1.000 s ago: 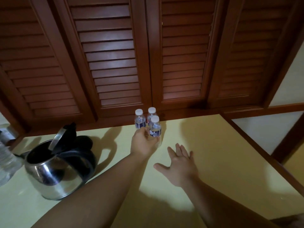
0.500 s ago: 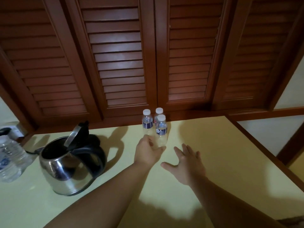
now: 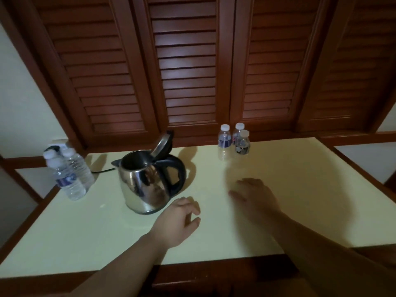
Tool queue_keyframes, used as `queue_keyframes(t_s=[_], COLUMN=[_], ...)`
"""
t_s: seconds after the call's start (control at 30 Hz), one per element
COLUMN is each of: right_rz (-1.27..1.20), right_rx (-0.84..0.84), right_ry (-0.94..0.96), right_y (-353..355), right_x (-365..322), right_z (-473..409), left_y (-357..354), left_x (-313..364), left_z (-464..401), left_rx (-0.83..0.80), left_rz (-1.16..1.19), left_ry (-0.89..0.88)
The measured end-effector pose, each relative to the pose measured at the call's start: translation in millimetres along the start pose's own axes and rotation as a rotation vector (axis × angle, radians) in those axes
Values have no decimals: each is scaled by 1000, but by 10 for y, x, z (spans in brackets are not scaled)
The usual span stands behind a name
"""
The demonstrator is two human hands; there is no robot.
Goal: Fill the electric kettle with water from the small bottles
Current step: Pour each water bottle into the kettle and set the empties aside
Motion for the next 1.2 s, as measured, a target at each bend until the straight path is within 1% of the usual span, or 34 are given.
queue_keyframes(t_s=[0.13,0.33,0.47,0.57,0.7,0.77,0.83,0.9,0.97,1.13,1.2], right_rz=[1,-37,-147,-177,-205,-176,-133,-105,-112,-90,-93], right_rx=[-83,-102,-111,-133,-178,-188,-169,-141,-135,-121,-126], right_ry=[121,203,184,233,274,275,250,226,211,231,223], right_y=[-209,-554,-712,-816,-1010,-1142,-1263,-1328,-1326,-1253,-1264], right_x=[-805,-1815,-2416,-2860,-3363,-3534,-3619,-3640,-3638,-3670,-3663], right_z=[345,658,712,686,585,531,493,500,517,510,501], left_y=[299,826,1195,1426,1636,1718,1811,1903,1983,2158,2183], left_x=[-248,-820,-1305,-1650,-2056,-2207,-2296,-2377,-2477,-2586,-2585], left_z=[359,936,1264,1430,1540,1541,1487,1382,1250,863,748], left_rx=[20,57,122,160,199,244,329,423,476,617,632], left_rz=[-17,-18,-62,-131,-99,-44,1,69,131,295,297], left_ry=[-20,33,99,162,296,364,449,563,664,705,677])
Point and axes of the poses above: each hand's wrist, its own z-axis away from the middle knuckle, its own y-axis out of the back of the hand, x = y × z, the point moved 2 cm from there along -z, towards the middle knuckle, and after that the axes turned 6 degrees about x, right-handed, at the moved point
